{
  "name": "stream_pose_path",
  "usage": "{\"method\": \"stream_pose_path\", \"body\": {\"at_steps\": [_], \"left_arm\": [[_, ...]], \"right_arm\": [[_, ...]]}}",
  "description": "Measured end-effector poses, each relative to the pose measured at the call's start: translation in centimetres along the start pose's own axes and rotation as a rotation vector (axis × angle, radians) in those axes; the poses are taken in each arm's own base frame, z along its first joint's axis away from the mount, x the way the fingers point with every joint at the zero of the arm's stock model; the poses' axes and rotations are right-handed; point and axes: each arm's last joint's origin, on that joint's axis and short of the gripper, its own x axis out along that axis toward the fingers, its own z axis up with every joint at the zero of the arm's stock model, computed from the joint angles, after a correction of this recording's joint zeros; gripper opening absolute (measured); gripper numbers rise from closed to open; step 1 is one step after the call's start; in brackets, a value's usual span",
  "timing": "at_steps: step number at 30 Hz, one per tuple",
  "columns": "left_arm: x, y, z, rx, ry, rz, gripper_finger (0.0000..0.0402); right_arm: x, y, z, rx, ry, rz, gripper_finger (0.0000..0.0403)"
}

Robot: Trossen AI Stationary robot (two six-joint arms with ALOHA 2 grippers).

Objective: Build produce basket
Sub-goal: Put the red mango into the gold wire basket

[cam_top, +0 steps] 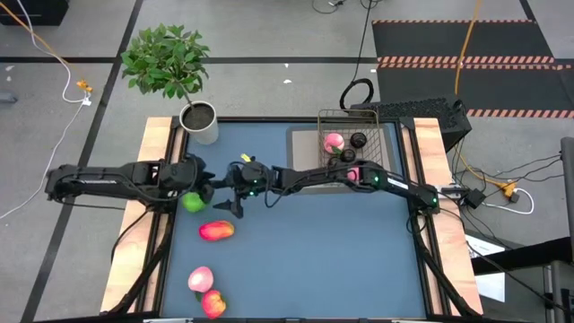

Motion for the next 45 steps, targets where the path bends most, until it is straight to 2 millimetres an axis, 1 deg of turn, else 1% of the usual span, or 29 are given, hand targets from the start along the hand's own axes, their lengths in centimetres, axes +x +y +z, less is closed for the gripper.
{"method": "stream_pose_path", "body": {"at_steps": [2, 4, 7, 9, 11, 13, 14, 16, 17, 18, 22, 25, 28, 31, 33, 37, 45], "left_arm": [[0.3, -0.3, -0.3, 0.014, 0.033, 0.006, 0.0191], [0.6, -0.6, -0.5, 0.025, 0.064, 0.011, 0.0191], [1.2, -1.0, -0.9, 0.044, 0.084, 0.045, 0.0191], [1.6, -1.3, -1.0, 0.049, 0.081, 0.081, 0.0191], [1.9, -1.6, -1.2, 0.041, 0.084, 0.102, 0.0191], [2.2, -1.8, -1.3, 0.038, 0.098, 0.109, 0.0191], [2.3, -1.9, -1.4, 0.034, 0.106, 0.113, 0.0191], [2.5, -2.0, -1.6, 0.019, 0.115, 0.119, 0.0191], [2.5, -2.1, -1.7, 0.015, 0.118, 0.119, 0.0191], [2.5, -2.1, -1.7, 0.013, 0.122, 0.120, 0.0191], [2.6, -2.3, -1.9, 0.007, 0.126, 0.117, 0.0191], [2.6, -2.5, -1.7, 0.015, 0.095, 0.104, 0.0191], [2.7, -2.8, -1.4, 0.042, 0.068, 0.075, 0.0191], [2.7, -3.1, -1.2, 0.066, 0.044, 0.050, 0.0191], [2.7, -3.2, -1.0, 0.082, 0.031, 0.039, 0.0191], [2.7, -3.4, -0.9, 0.102, 0.012, 0.022, 0.0191], [2.7, -3.4, -0.8, 0.111, 0.010, 0.021, 0.0191]], "right_arm": [[0.0, 0.4, -0.7, 0.031, 0.010, 0.020, 0.0355], [0.2, 1.3, -1.6, 0.026, 0.038, 0.056, 0.0355], [0.5, 3.7, -3.8, -0.035, 0.094, 0.093, 0.0355], [0.9, 5.4, -4.8, -0.078, 0.117, 0.103, 0.0355], [1.2, 7.2, -5.0, -0.138, 0.087, 0.083, 0.0355], [1.6, 8.6, -5.1, -0.229, 0.013, 0.043, 0.0355], [1.8, 9.2, -5.4, -0.270, 0.000, 0.020, 0.0355], [2.2, 9.7, -6.5, -0.316, 0.020, -0.016, 0.0355], [2.3, 9.6, -6.9, -0.327, 0.027, -0.029, 0.0355], [2.3, 9.5, -6.9, -0.317, 0.027, -0.032, 0.0355], [2.2, 8.4, -6.4, -0.246, 0.039, -0.055, 0.0355], [2.1, 7.5, -7.0, -0.214, 0.082, -0.072, 0.0355], [2.0, 7.0, -6.9, -0.203, 0.097, -0.079, 0.0355], [1.9, 6.8, -6.8, -0.186, 0.102, -0.003, 0.0354], [1.9, 6.8, -6.9, -0.184, 0.114, 0.013, 0.0352], [1.9, 6.6, -7.1, -0.179, 0.138, 0.005, 0.0337], [1.8, 6.0, -7.0, -0.175, 0.146, -0.009, 0.0294]]}}
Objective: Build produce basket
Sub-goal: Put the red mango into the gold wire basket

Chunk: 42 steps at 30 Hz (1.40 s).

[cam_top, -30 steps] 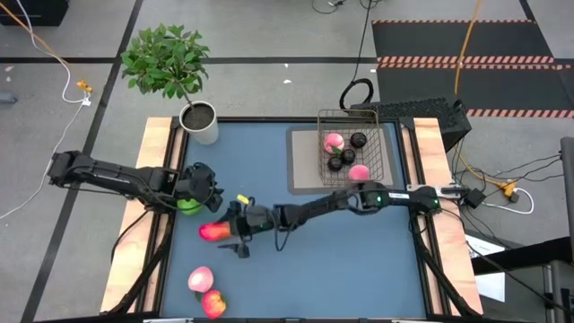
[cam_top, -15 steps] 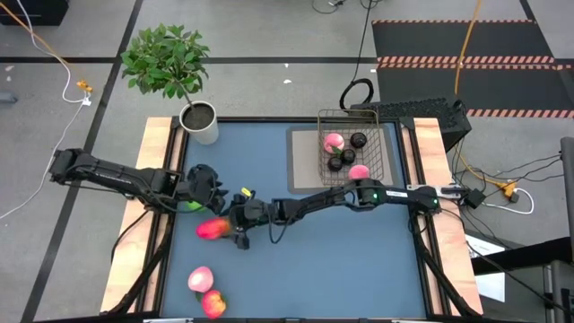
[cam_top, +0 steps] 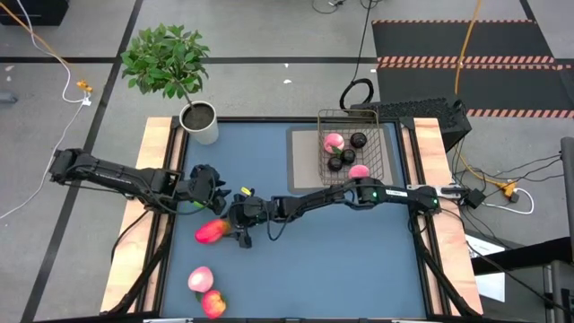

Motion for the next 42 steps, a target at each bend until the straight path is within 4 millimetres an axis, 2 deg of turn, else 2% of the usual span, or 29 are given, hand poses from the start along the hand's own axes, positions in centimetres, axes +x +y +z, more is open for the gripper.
{"method": "stream_pose_path", "body": {"at_steps": [12, 18, 22, 27, 31, 37, 42], "left_arm": [[0.0, -0.1, 0.1, 0.012, -0.010, -0.007, 0.0191], [0.0, -0.1, 0.1, 0.011, -0.008, -0.006, 0.0191], [0.0, 0.1, -0.2, 0.009, 0.023, 0.007, 0.0191], [0.0, 0.6, -0.7, -0.012, 0.071, 0.051, 0.0191], [-0.1, 0.6, -0.8, -0.043, 0.080, 0.060, 0.0191], [-0.2, 0.4, -1.1, -0.052, 0.075, 0.055, 0.0191], [-0.3, 0.1, -0.9, -0.064, 0.033, 0.047, 0.0191]], "right_arm": [[0.0, -0.1, -0.1, 0.001, 0.006, -0.047, 0.0168], [-0.1, -0.1, 0.1, 0.025, 0.020, -0.052, 0.0167], [-1.6, 0.2, 1.8, -0.028, 0.149, -0.053, 0.0170], [-5.5, 0.9, 4.9, -0.097, 0.371, -0.075, 0.0166], [-9.6, 1.8, 6.9, -0.149, 0.425, -0.169, 0.0167], [-18.2, 2.6, 7.5, -0.189, 0.443, -0.386, 0.0168], [-26.3, 2.0, 7.7, -0.227, 0.408, -0.745, 0.0168]]}}
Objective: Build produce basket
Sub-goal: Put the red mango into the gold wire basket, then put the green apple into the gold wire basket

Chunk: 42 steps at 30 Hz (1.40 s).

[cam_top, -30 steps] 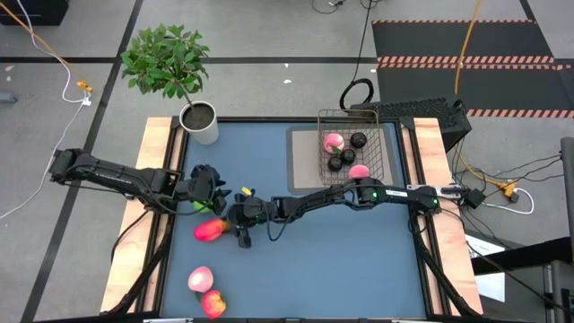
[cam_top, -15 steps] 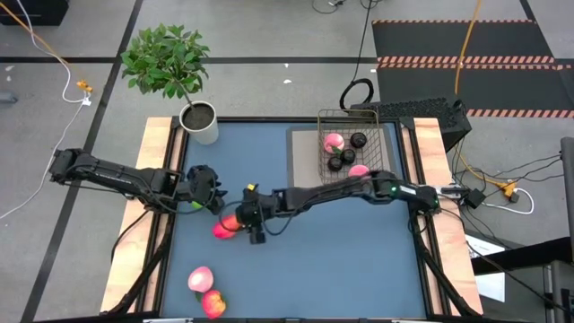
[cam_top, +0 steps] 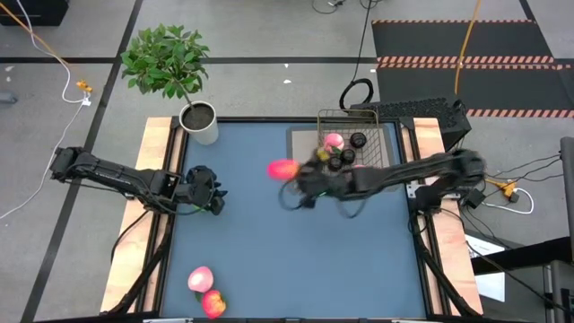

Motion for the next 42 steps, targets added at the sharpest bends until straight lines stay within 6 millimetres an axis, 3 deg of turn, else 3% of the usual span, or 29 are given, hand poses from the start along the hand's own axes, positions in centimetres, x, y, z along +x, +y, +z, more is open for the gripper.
{"method": "stream_pose_path", "body": {"at_steps": [3, 8, 12, 17, 24, 31, 34, 37, 42], "left_arm": [[0.0, -0.4, 0.4, 0.011, -0.035, -0.033, 0.0191], [-0.1, -0.9, 0.9, 0.038, -0.085, -0.089, 0.0191], [-0.1, -1.0, 1.0, 0.060, -0.089, -0.106, 0.0191], [-0.1, -1.2, 1.5, 0.104, -0.146, -0.108, 0.0191], [-0.3, -1.4, 3.0, 0.175, -0.239, -0.112, 0.0213], [-1.7, -1.2, 4.3, 0.162, -0.128, -0.107, 0.0311], [-2.5, -1.2, 4.4, 0.151, -0.020, -0.157, 0.0354], [-3.2, -1.0, 4.5, 0.101, 0.088, -0.176, 0.0381], [-3.7, -0.2, 4.3, -0.018, 0.180, -0.102, 0.0378]], "right_arm": [[-2.1, -3.0, -2.5, 0.066, 0.014, -0.182, 0.0168], [-3.2, -6.6, -7.6, 0.267, 0.060, -0.248, 0.0169], [-3.0, -7.7, -11.6, 0.341, 0.140, -0.243, 0.0169], [-2.7, -8.1, -13.7, 0.401, 0.185, -0.118, 0.0173], [-2.5, -8.6, -13.9, 0.416, 0.200, -0.120, 0.0232], [-2.8, -8.7, -13.6, 0.507, 0.160, -0.124, 0.0317], [-3.8, -8.5, -12.1, 0.657, 0.010, 0.010, 0.0338], [-5.1, -8.1, -10.0, 0.697, -0.208, 0.165, 0.0348], [-8.0, -7.4, -7.0, 0.647, -0.601, 0.257, 0.0349]]}}
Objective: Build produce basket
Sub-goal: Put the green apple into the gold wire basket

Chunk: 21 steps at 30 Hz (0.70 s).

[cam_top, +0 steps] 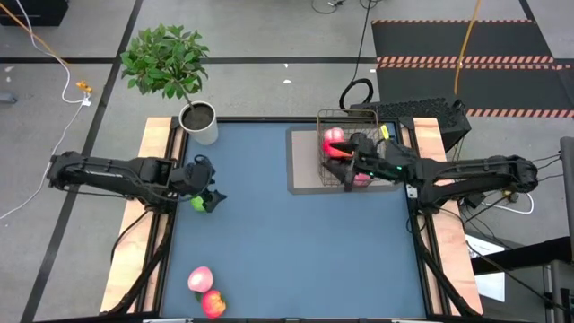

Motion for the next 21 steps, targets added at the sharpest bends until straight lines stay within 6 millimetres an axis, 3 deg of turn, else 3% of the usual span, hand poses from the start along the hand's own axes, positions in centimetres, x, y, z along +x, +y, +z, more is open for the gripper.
{"method": "stream_pose_path", "body": {"at_steps": [7, 15, 21], "left_arm": [[0.0, 1.0, -0.3, -0.097, 0.057, 0.086, 0.0340], [-0.1, 1.2, -0.6, -0.119, 0.124, 0.073, 0.0355], [-0.3, 2.0, -1.5, -0.234, 0.198, 0.178, 0.0360]], "right_arm": [[-0.5, 1.7, 1.5, -0.042, -0.236, 0.106, 0.0350], [2.2, 1.8, -1.3, -0.050, -0.135, 0.041, 0.0350], [3.1, 2.0, -1.5, -0.021, -0.203, 0.050, 0.0350]]}}
